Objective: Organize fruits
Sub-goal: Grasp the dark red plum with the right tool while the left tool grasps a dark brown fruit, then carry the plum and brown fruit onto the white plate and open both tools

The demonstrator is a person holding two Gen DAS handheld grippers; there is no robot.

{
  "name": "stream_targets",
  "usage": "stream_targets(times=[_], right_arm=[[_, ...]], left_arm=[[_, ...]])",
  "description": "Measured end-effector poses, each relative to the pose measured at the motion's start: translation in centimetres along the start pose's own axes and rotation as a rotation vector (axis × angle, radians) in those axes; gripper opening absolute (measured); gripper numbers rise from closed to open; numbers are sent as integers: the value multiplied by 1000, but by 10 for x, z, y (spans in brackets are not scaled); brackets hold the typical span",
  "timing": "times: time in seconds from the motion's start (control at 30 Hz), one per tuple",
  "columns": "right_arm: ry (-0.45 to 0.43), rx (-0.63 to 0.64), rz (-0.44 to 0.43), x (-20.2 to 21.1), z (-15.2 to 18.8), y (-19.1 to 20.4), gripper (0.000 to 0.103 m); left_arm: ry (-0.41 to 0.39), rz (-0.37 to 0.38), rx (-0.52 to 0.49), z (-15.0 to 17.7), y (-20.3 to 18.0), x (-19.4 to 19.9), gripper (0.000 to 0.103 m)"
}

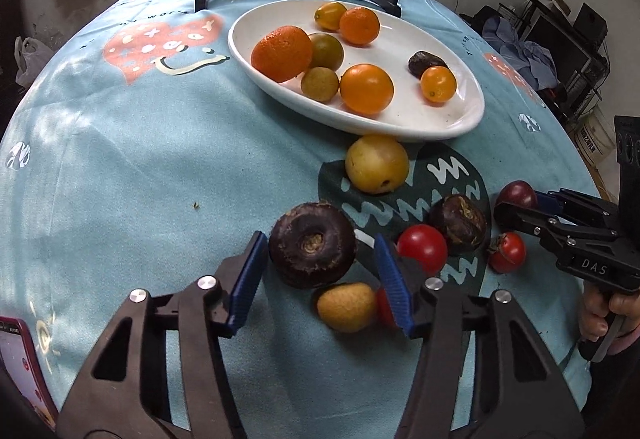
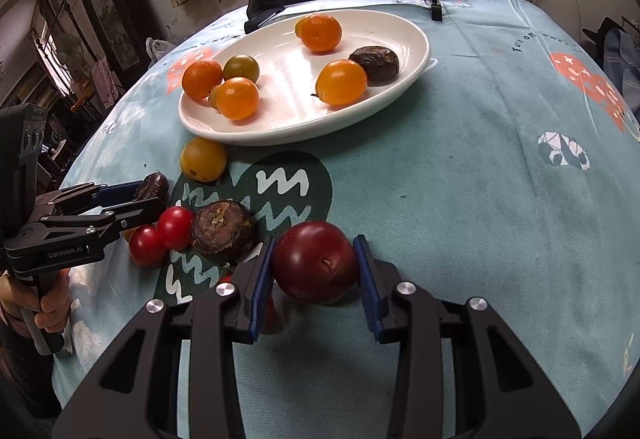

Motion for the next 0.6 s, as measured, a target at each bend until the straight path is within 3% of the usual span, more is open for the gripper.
stream_targets(times=[0.07,0.2,0.43,0.6], right_arm=[[0,0,1,0,0,0,39],[-4,-2,5,1,-1,-2,39],[-36,3,-9,6,-5,0,39],[-118,20,-40,16,-17,7,39]], left_arm=[[-6,-15,-2,-1,2,1,44],[-25,-3,16,-4,4,4,44],[-145,-68,-55,-17,-2,23,43],[-158,-6,-53,-24,-13,25,44]])
Point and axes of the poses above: each gripper's, at about its wrist camera, not at the fingertips, and x roughly against the way its jaws point, y to its left, z to its underside, the point moved 7 cm from there along -x, roughly the way its jaws point, and after that the axes turned 9 degrees about -y, right-handed, at the moved point
